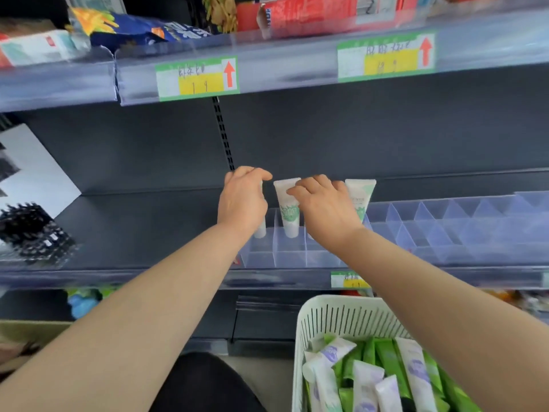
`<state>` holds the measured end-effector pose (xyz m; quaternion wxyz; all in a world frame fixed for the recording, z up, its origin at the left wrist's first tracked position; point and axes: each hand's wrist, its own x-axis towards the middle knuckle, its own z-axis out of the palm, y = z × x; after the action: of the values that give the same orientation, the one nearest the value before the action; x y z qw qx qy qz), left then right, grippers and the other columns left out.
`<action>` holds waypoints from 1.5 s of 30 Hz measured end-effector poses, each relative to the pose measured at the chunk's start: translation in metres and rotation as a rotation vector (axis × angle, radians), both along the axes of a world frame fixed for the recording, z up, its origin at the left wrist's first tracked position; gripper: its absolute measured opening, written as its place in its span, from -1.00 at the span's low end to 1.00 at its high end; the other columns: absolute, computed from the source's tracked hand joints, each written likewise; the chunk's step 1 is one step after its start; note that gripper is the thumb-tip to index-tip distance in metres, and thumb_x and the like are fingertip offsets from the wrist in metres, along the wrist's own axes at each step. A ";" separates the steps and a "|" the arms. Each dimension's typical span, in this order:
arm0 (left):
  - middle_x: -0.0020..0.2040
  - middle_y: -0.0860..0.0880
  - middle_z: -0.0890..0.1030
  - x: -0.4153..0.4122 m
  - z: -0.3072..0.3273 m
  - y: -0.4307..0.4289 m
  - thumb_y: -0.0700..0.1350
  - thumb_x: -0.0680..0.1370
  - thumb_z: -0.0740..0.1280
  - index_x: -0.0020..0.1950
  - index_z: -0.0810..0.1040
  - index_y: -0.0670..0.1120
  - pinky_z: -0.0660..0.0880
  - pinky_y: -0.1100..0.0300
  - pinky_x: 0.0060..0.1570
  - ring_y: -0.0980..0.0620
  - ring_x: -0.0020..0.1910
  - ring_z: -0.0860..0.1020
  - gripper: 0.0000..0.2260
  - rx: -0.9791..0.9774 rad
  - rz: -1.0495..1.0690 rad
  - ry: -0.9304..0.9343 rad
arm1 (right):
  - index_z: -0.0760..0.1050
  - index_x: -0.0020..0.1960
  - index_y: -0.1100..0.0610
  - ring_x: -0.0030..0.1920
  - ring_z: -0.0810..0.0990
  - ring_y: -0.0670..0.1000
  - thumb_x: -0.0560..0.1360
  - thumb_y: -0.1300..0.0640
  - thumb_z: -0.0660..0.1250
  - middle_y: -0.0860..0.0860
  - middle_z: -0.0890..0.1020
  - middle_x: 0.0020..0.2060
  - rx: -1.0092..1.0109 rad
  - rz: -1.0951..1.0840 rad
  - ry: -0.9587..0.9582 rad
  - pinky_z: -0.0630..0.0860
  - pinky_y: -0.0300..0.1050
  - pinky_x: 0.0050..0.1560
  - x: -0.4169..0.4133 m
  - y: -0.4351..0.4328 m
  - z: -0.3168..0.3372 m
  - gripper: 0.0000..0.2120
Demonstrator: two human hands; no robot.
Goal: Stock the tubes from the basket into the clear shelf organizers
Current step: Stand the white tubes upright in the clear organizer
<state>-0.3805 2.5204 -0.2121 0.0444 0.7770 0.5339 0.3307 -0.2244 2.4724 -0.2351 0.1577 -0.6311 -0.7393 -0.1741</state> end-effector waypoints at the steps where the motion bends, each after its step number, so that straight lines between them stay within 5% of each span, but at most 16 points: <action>1: 0.22 0.01 0.49 0.002 -0.001 -0.009 -0.37 0.53 0.18 0.22 0.56 -0.03 0.31 0.23 -0.04 -0.01 0.17 0.36 -0.62 0.016 -0.022 0.009 | 0.38 0.34 0.04 0.26 0.35 0.13 0.37 0.34 0.30 0.01 0.45 0.27 -0.006 0.001 -0.010 0.30 0.04 0.12 0.002 -0.010 -0.001 -0.44; 11: 0.18 -0.06 0.58 0.042 -0.076 -0.102 -0.28 0.54 0.25 0.15 0.60 -0.03 0.47 0.04 0.14 -0.06 0.15 0.52 -0.73 -0.292 -0.206 0.142 | 0.36 0.34 0.01 0.28 0.34 0.08 0.46 0.26 0.24 -0.03 0.44 0.27 -0.219 -0.075 0.003 0.28 0.02 0.17 0.045 -0.136 -0.077 -0.54; 20: 0.07 -0.02 0.61 0.078 -0.166 -0.161 -0.30 0.48 0.32 0.11 0.62 -0.03 0.46 0.16 -0.08 -0.04 0.06 0.55 -0.73 -0.634 -0.274 0.487 | 0.33 0.33 -0.03 0.24 0.35 0.03 0.51 0.16 0.26 -0.07 0.44 0.24 -0.498 -0.095 0.052 0.32 -0.03 0.13 0.062 -0.205 -0.162 -0.60; 27: 0.00 -0.04 0.59 0.072 -0.186 -0.162 -0.21 0.50 0.34 0.08 0.62 -0.06 0.47 0.12 -0.13 -0.05 -0.03 0.53 -0.81 -0.689 -0.241 0.594 | 0.21 0.41 0.12 0.30 0.34 0.10 0.58 -0.04 0.16 0.04 0.46 0.28 -0.657 -0.145 0.105 0.30 0.07 0.24 0.046 -0.196 -0.194 -0.54; 34: 0.05 -0.06 0.58 0.075 -0.198 -0.163 -0.19 0.51 0.35 0.17 0.56 -0.08 0.49 0.11 -0.09 -0.04 0.00 0.54 -0.76 -0.744 -0.247 0.664 | 0.37 0.29 0.08 0.16 0.41 0.09 0.49 0.16 0.31 0.04 0.50 0.13 -0.671 -0.108 0.097 0.35 -0.03 0.12 0.046 -0.195 -0.192 -0.63; 39: 0.01 -0.05 0.53 0.077 -0.206 -0.166 -0.18 0.51 0.36 0.23 0.51 -0.07 0.41 0.13 -0.16 -0.02 -0.08 0.48 -0.71 -0.787 -0.228 0.718 | 0.31 0.37 0.08 0.09 0.43 0.10 0.50 0.24 0.23 0.08 0.49 0.07 -0.691 -0.121 0.097 0.32 -0.08 -0.03 0.060 -0.201 -0.177 -0.56; 45: 0.08 -0.10 0.53 0.082 -0.216 -0.173 -0.19 0.47 0.40 0.29 0.48 -0.16 0.39 0.13 -0.19 -0.08 0.05 0.53 -0.61 -0.740 -0.234 0.985 | 0.36 0.36 0.02 0.13 0.43 0.13 0.48 0.29 0.25 0.08 0.49 0.07 -0.776 -0.115 0.172 0.35 -0.07 -0.02 0.074 -0.200 -0.168 -0.52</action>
<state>-0.2987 2.3478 -0.4283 0.0949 0.8247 0.4821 -0.2800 -0.1505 2.2724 -0.4036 -0.0413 -0.6964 -0.6977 0.1629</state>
